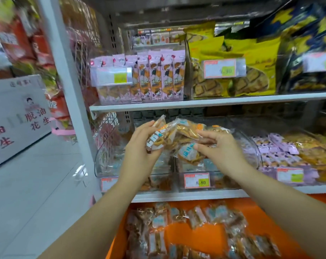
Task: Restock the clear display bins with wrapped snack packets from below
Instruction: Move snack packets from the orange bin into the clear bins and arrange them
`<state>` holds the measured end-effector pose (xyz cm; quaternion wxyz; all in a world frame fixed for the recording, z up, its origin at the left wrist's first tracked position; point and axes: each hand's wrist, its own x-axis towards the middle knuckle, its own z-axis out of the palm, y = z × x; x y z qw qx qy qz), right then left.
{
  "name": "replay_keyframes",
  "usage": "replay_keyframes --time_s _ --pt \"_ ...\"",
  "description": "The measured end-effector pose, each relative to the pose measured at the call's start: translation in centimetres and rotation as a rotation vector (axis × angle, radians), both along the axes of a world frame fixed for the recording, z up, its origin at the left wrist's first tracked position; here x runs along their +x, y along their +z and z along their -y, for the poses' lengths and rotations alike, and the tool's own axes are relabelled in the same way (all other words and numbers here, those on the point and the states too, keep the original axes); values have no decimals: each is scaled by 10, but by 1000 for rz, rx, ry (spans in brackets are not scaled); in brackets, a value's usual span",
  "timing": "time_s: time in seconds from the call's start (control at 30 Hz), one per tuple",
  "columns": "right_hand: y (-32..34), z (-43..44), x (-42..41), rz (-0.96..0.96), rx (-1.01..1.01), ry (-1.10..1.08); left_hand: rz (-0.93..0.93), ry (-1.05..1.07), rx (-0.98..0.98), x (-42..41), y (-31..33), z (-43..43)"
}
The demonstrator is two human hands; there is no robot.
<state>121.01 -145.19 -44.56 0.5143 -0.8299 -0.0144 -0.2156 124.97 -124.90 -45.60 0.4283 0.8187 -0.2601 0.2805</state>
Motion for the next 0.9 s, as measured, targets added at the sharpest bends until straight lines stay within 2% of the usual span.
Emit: replay_keyframes --time_s 0.13,0.23,0.33,0.43,0.53,0.63,0.73,0.9 --pt "-11 4 34 -9 54 -61 11 38 52 34 -7 18" --pt "-20 7 55 -55 71 -99 -34 68 -7 54 -14 21" --pt "-23 7 69 -127 92 -109 -140 110 -55 72 -25 20" --pt "-28 7 74 -284 41 -45 -299 54 9 85 -40 17" --pt "-29 6 73 -379 -102 -8 -479 -125 191 84 -45 19" --pt "-20 5 70 -431 -257 6 -515 -144 257 82 -42 22" --pt "-13 6 68 -458 -472 -6 -483 -114 174 77 -35 16" --pt "-3 8 64 -430 -676 -78 -430 -152 -122 54 -11 8"
